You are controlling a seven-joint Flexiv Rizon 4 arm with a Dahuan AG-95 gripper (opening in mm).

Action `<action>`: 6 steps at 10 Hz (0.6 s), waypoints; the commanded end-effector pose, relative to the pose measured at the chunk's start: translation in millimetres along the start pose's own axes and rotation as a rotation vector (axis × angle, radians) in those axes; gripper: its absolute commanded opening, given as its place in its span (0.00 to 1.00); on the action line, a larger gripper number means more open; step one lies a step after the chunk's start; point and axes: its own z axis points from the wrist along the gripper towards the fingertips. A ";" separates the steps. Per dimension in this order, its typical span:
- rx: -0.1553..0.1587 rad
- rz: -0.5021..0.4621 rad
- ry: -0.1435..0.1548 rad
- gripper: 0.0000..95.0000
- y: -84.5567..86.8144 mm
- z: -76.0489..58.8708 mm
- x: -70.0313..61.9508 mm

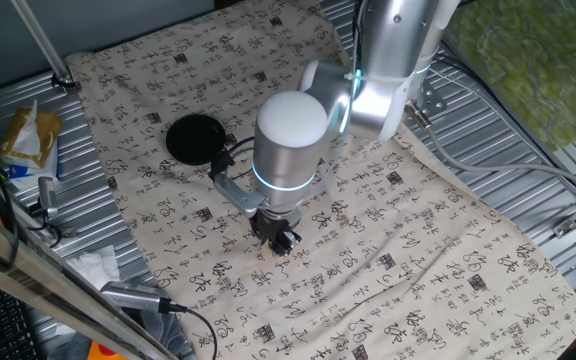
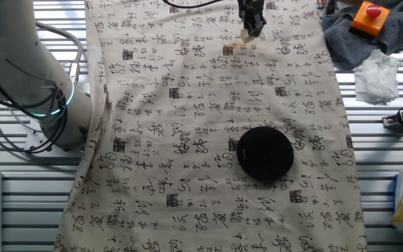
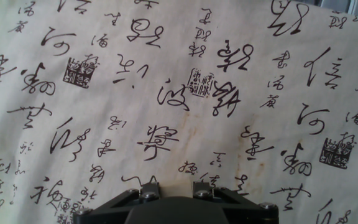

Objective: Remove the object from the scale

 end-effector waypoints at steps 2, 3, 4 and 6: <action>0.005 0.002 -0.007 0.00 0.0 4.0 -0.3; 0.008 0.002 -0.010 0.00 0.4 5.7 -0.9; 0.010 0.002 -0.011 0.00 0.8 7.2 -2.0; 0.016 0.000 -0.014 0.00 1.9 9.6 -6.3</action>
